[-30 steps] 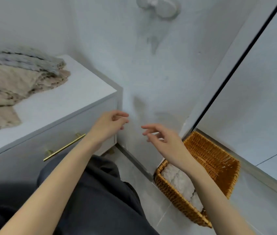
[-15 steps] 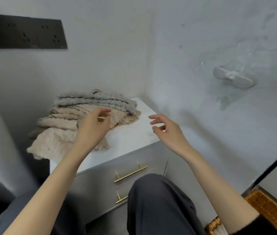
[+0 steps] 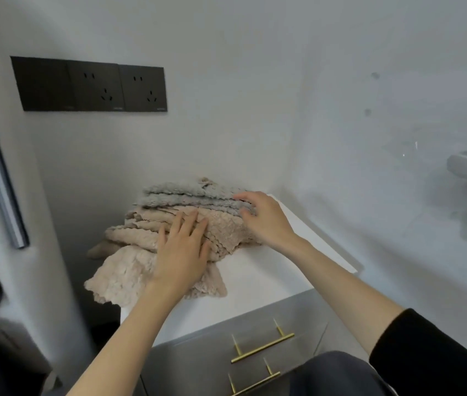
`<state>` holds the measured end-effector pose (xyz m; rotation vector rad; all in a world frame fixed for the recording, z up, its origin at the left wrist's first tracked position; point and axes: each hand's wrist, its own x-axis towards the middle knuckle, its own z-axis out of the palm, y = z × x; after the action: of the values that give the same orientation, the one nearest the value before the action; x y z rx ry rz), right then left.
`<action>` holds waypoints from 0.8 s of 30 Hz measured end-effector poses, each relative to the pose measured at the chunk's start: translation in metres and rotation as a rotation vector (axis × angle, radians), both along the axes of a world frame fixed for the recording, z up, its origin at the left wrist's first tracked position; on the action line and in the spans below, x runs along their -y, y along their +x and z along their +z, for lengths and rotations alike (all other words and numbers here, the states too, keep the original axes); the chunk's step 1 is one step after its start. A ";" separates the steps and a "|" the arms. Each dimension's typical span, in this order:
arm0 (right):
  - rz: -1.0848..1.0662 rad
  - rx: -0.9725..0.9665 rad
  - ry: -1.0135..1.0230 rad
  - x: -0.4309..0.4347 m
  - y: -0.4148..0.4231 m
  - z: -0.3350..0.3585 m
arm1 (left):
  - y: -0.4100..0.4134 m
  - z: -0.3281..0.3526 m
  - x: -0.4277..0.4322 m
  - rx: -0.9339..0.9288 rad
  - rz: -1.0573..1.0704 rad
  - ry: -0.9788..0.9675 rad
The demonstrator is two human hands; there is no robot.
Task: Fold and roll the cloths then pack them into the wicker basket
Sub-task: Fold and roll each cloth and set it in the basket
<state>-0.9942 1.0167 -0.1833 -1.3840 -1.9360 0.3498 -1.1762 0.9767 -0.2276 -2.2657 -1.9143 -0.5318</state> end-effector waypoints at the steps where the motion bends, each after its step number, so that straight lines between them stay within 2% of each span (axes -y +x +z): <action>1: 0.010 0.020 0.012 -0.006 -0.006 0.000 | -0.001 -0.002 -0.002 -0.011 0.008 -0.002; 5: 0.033 0.048 0.077 -0.030 -0.037 -0.003 | -0.004 -0.005 -0.009 -0.033 0.011 0.019; 8: -0.039 0.039 0.119 -0.041 -0.051 -0.004 | -0.003 -0.005 -0.011 -0.049 0.008 0.032; 14: -0.232 -0.398 0.201 -0.053 -0.040 0.014 | 0.003 0.003 -0.012 -0.007 0.013 0.035; 17: -0.309 -0.590 0.291 -0.051 -0.015 0.031 | 0.012 0.009 -0.012 0.028 0.022 0.105; 21: -0.355 -0.641 0.249 -0.033 0.025 0.042 | 0.028 0.013 -0.008 0.160 -0.025 0.223; 24: -0.354 -0.709 0.139 -0.016 0.053 0.043 | 0.045 0.012 -0.006 0.385 -0.115 0.195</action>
<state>-0.9412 1.0325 -0.1407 -1.2542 -1.0986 0.4487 -1.1312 0.9828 -0.2159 -2.2816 -1.7885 -1.1909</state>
